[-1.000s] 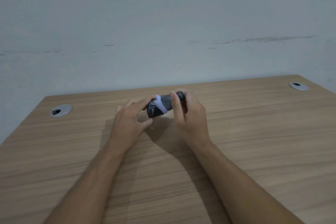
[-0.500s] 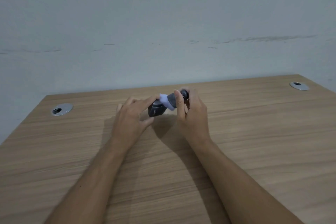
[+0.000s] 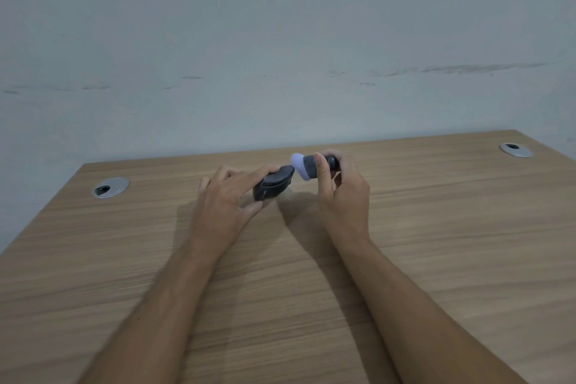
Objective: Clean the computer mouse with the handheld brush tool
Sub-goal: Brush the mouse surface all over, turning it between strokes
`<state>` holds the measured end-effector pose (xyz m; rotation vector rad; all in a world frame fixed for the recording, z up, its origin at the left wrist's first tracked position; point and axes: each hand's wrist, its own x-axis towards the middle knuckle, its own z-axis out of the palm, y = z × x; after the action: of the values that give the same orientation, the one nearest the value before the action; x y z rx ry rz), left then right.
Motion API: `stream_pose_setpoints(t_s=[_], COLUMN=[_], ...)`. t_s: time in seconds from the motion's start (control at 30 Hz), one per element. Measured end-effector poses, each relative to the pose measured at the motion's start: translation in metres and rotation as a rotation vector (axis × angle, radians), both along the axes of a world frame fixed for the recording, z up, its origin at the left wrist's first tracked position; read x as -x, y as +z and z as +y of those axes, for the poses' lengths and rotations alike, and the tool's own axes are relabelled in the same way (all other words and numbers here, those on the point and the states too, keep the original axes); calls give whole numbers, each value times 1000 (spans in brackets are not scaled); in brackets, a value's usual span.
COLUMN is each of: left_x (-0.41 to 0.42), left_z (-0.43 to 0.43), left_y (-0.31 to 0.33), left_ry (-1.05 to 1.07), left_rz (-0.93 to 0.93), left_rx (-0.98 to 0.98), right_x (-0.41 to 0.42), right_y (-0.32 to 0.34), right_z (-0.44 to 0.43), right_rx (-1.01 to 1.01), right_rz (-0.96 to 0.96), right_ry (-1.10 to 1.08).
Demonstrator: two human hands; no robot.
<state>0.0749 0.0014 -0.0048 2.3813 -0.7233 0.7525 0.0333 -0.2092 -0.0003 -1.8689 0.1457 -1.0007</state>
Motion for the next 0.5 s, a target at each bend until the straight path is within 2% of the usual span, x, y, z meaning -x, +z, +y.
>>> stream_pose_setpoints(t_s=[0.13, 0.23, 0.4, 0.5], left_x=[-2, -3, -1, -2], left_z=[-3, -5, -4, -3], left_y=[-2, -2, -4, -6], left_ry=[13, 1, 3, 34], left_rz=[22, 27, 25, 33], left_rx=[5, 19, 52, 39], right_x=[7, 5, 0, 6], right_y=[5, 1, -2, 1], right_z=[5, 7, -4, 1], right_rx=[37, 56, -16, 35], right_rz=[-50, -11, 35, -4], right_ry=[21, 57, -34, -32])
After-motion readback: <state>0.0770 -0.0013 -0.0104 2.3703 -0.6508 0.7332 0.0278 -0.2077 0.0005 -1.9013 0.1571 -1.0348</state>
